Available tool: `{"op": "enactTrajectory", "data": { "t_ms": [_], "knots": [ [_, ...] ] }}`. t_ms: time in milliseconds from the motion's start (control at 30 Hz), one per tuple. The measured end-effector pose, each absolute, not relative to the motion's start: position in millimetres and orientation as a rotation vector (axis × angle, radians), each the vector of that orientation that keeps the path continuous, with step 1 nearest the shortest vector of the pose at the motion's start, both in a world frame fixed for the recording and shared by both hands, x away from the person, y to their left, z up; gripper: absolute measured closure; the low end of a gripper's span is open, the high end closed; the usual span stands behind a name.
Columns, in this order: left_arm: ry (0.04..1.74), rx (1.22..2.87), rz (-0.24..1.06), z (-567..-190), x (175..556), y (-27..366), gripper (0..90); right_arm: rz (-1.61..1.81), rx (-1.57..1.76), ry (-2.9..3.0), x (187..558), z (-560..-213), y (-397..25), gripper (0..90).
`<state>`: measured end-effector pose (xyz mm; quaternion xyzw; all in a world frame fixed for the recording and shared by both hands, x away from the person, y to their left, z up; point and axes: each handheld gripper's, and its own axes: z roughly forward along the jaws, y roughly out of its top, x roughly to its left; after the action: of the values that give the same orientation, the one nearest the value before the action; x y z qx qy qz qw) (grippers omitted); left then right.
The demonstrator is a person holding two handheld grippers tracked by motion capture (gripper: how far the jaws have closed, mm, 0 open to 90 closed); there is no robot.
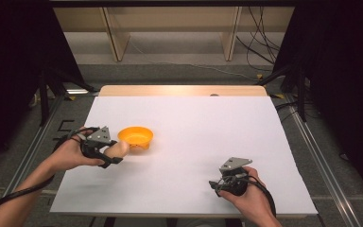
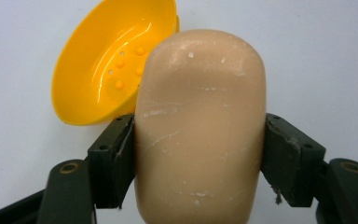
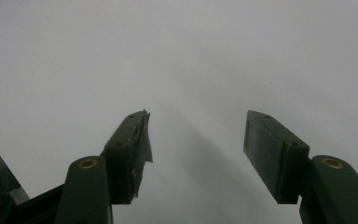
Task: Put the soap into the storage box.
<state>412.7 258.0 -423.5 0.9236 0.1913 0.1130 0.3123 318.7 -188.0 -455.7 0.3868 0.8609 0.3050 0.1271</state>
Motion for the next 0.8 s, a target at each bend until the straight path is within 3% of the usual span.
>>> {"op": "enactTrajectory", "data": {
  "t_ms": [800],
  "knots": [
    [0.524,2.405,0.292,-418.7,422.7,254.2,32.0,0.893,1.125,2.509,318.7,-456.2,-188.1,41.1]
  ]
}}
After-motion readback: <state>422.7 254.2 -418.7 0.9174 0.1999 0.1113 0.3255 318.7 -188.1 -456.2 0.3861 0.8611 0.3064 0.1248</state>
